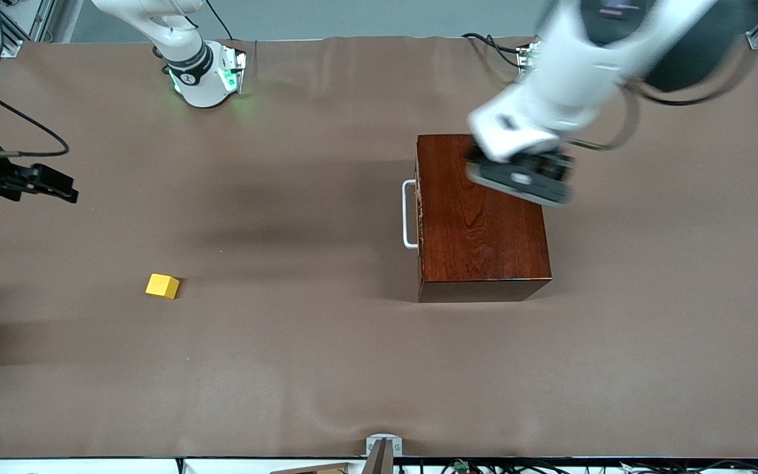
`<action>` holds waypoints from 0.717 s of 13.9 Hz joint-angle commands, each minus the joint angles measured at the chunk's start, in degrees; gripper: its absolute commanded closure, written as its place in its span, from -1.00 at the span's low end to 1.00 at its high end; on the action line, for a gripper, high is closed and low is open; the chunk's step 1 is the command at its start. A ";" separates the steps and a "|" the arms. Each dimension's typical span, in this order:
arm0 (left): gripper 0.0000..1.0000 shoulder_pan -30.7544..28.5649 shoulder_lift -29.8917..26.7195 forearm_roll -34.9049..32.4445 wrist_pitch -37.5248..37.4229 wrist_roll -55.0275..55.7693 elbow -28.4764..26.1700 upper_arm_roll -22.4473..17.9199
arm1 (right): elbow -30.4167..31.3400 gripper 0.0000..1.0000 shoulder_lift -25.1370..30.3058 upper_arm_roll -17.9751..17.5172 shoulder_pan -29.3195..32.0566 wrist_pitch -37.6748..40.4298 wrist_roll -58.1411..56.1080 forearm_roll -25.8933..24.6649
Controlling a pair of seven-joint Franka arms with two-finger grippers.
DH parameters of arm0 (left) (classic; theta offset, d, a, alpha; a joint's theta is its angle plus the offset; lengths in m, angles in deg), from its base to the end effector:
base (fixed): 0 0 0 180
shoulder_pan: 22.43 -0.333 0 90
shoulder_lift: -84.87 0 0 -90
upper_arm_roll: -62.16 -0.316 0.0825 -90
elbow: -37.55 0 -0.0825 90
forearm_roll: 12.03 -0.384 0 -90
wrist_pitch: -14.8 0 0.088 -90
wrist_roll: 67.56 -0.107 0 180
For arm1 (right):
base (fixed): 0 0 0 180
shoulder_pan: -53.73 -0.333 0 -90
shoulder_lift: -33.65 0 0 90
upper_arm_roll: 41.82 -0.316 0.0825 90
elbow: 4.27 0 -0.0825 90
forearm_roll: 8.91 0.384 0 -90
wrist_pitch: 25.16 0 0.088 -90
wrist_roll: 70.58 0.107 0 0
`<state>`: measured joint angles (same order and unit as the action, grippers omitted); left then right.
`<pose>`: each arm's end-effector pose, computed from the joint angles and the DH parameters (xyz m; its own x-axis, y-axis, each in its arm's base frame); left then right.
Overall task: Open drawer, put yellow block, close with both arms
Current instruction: 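Reach the left gripper to the drawer handle while the right gripper approaches the cube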
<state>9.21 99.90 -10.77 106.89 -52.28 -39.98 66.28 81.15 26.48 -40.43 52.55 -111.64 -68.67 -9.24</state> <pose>0.5182 -0.3685 0.5748 0.9377 -0.3471 -0.0180 -0.3463 -0.9374 0.0372 0.5847 -0.0019 0.5856 0.9937 -0.0375 -0.1060 -0.0364 -0.9993 0.0123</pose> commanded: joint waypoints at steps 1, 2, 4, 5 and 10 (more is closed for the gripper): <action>-1.00 7.79 4.65 -0.99 1.15 10.25 4.14 -0.96 | -1.12 -1.00 -7.91 -0.25 -1.62 -1.23 0.56 -1.35; -1.00 10.43 5.96 -1.51 2.20 12.64 4.23 -1.14 | -1.91 -1.00 -9.26 -0.25 -2.06 -1.32 0.21 -1.61; -1.00 13.70 9.21 -4.22 3.79 14.77 5.36 -1.31 | -2.01 -1.00 -13.63 -0.16 -1.11 -2.02 0.20 -1.26; -1.00 15.36 10.88 -6.50 3.88 16.78 6.16 -1.31 | -2.35 -1.00 -15.75 -0.07 -0.93 -2.20 0.03 -1.00; -1.00 18.37 17.56 -11.43 4.94 21.72 6.69 -1.75 | -2.36 -1.00 -19.11 -0.07 -0.57 -6.68 0.29 -0.56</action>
<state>26.71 114.43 -19.94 112.02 -31.27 -35.79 65.63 80.61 8.46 -40.00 51.62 -118.83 -68.69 -9.51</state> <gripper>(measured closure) 0.000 0.000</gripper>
